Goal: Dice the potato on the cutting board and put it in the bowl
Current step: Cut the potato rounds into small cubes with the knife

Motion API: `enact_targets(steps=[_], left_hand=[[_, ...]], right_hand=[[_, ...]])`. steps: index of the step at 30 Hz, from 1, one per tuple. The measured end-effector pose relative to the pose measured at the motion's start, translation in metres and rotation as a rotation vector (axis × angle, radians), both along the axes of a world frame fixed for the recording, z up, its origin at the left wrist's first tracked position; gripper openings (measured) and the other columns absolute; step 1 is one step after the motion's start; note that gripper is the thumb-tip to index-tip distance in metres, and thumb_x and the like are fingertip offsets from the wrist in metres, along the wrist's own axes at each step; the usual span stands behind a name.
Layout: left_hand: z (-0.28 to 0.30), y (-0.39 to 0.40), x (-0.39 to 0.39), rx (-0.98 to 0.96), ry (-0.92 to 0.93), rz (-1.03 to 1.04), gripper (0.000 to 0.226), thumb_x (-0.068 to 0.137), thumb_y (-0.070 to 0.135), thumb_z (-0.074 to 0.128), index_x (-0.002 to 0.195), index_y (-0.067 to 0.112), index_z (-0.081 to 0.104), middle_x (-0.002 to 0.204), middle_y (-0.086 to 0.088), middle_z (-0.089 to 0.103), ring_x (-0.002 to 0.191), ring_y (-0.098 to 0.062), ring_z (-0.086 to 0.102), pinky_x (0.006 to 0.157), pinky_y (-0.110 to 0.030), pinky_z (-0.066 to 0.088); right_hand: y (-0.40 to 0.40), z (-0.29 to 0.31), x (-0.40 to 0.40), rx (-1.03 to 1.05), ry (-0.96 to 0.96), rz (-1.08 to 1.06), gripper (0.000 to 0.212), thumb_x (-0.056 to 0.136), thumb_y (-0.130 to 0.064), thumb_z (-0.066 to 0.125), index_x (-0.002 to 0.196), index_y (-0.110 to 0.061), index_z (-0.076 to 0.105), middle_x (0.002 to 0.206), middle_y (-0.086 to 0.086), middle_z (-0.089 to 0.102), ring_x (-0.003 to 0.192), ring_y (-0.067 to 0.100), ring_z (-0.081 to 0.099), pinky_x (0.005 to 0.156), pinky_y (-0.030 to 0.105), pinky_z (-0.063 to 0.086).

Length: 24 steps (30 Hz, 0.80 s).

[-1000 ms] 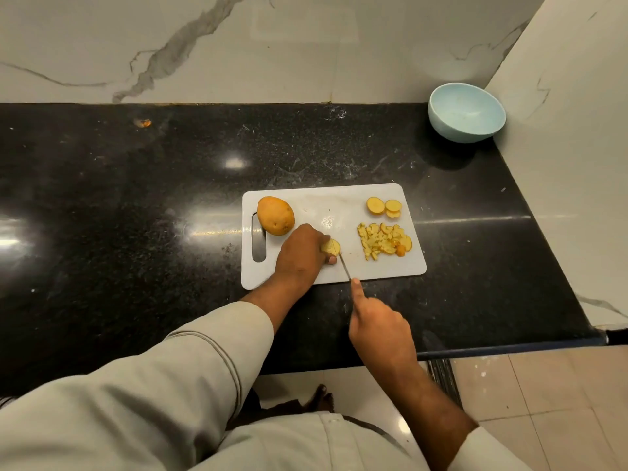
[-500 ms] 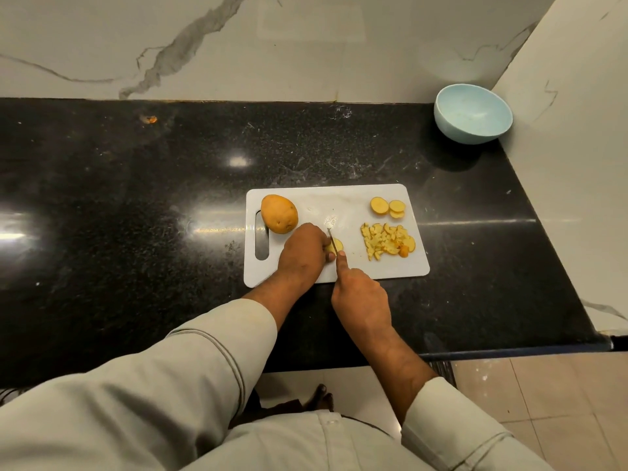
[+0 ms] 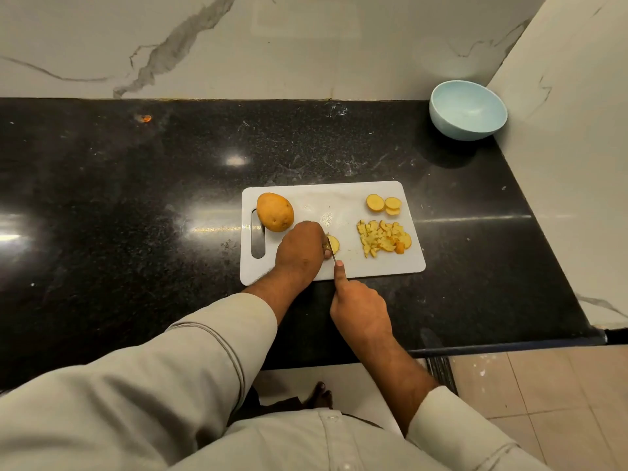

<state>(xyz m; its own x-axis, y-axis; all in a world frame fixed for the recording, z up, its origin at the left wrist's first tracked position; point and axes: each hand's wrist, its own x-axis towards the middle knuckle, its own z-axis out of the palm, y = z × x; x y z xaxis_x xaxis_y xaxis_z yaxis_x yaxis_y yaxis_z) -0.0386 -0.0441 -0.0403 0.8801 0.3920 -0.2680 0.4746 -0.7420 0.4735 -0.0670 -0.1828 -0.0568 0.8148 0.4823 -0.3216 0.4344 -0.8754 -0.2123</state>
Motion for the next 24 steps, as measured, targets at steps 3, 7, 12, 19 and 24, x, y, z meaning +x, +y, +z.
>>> enact_targets(steps=[3, 7, 12, 19, 24], left_hand=[[0.000, 0.000, -0.002, -0.006, -0.023, 0.019, 0.018, 0.088, 0.015, 0.064, 0.103, 0.008, 0.071, 0.094, -0.011, 0.065, 0.085, -0.025, 0.061, 0.069, -0.027, 0.042], [-0.005, -0.001, -0.005, -0.115, -0.060, 0.087, 0.022, 0.089, 0.018, 0.066, 0.108, 0.006, 0.069, 0.099, -0.010, 0.068, 0.071, -0.014, 0.056, 0.066, -0.021, 0.038], [-0.011, 0.008, -0.015, -0.232, -0.132, 0.090, 0.040, 0.082, 0.025, 0.074, 0.119, 0.010, 0.067, 0.105, -0.009, 0.067, 0.093, -0.023, 0.062, 0.076, -0.026, 0.044], [-0.017, 0.008, -0.024, -0.262, -0.240, 0.131, 0.026, 0.080, 0.022, 0.077, 0.100, 0.006, 0.075, 0.086, -0.004, 0.068, 0.067, -0.007, 0.053, 0.058, -0.017, 0.034], [-0.012, 0.007, -0.018, -0.197, -0.176, 0.090, 0.018, 0.083, 0.021, 0.074, 0.093, 0.007, 0.076, 0.075, -0.005, 0.061, 0.076, -0.029, 0.062, 0.064, -0.028, 0.042]], right_hand=[[-0.010, 0.000, -0.010, -0.009, 0.008, 0.017, 0.063, 0.099, -0.020, 0.035, 0.154, -0.020, 0.004, 0.096, 0.005, 0.059, 0.081, 0.021, 0.060, 0.068, 0.036, 0.050], [-0.026, 0.001, -0.021, -0.032, 0.007, 0.027, 0.060, 0.101, -0.023, 0.033, 0.154, -0.022, 0.005, 0.099, 0.005, 0.060, 0.083, 0.021, 0.061, 0.067, 0.034, 0.048], [-0.032, 0.013, -0.020, 0.040, -0.038, -0.031, 0.057, 0.101, -0.026, 0.033, 0.153, -0.025, 0.011, 0.080, -0.002, 0.050, 0.073, 0.016, 0.058, 0.065, 0.034, 0.054], [0.004, 0.012, -0.001, 0.074, -0.073, -0.028, 0.056, 0.100, -0.025, 0.033, 0.153, -0.025, 0.014, 0.092, 0.007, 0.060, 0.081, 0.025, 0.062, 0.068, 0.039, 0.051], [0.014, 0.005, 0.002, 0.074, -0.080, -0.016, 0.058, 0.099, -0.023, 0.035, 0.153, -0.024, 0.014, 0.091, 0.007, 0.059, 0.080, 0.026, 0.062, 0.065, 0.039, 0.050]])
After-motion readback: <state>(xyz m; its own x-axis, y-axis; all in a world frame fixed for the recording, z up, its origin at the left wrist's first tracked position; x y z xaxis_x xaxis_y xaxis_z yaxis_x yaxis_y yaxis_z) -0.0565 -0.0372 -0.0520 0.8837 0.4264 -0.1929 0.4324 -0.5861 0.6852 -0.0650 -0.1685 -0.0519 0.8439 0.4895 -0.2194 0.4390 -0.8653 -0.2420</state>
